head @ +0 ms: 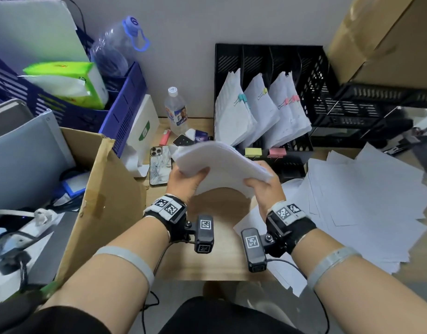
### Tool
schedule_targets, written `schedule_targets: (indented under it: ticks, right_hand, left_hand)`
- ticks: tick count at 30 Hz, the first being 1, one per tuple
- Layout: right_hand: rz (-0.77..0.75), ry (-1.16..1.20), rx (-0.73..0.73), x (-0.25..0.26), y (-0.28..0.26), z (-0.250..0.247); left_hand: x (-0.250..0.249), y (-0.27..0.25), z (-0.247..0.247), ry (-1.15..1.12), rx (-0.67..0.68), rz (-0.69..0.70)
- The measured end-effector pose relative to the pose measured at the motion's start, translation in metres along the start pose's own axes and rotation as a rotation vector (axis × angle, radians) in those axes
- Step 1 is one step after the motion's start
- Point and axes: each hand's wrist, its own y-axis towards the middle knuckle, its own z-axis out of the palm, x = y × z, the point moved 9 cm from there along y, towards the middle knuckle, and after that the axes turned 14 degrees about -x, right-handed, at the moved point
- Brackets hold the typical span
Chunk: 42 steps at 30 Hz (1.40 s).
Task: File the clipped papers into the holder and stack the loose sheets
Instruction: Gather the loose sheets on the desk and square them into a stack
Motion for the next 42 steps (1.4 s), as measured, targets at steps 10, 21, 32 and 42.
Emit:
schedule_targets:
  ticks: [10, 21, 32, 42]
  right_hand:
    - [0.077, -0.189, -0.2, -0.01, 0.011, -0.093]
    - [0.269, -0.209, -0.57, -0.051, 0.012, -0.289]
    - [0.82, -0.128, -0.687, -0.183, 0.042, -0.417]
    - [0.95, -0.166, -0.538, -0.215, 0.086, -0.419]
  left_hand:
    - [-0.08, -0.017, 0.082, -0.017, 0.26, 0.234]
    - [-0.056, -0.105, 0.259, 0.303, 0.682, 0.318]
    - [0.06, -0.149, 0.344, 0.539, 0.581, -0.232]
    - [0.096, -0.161, 0.347, 0.651, 0.505, -0.383]
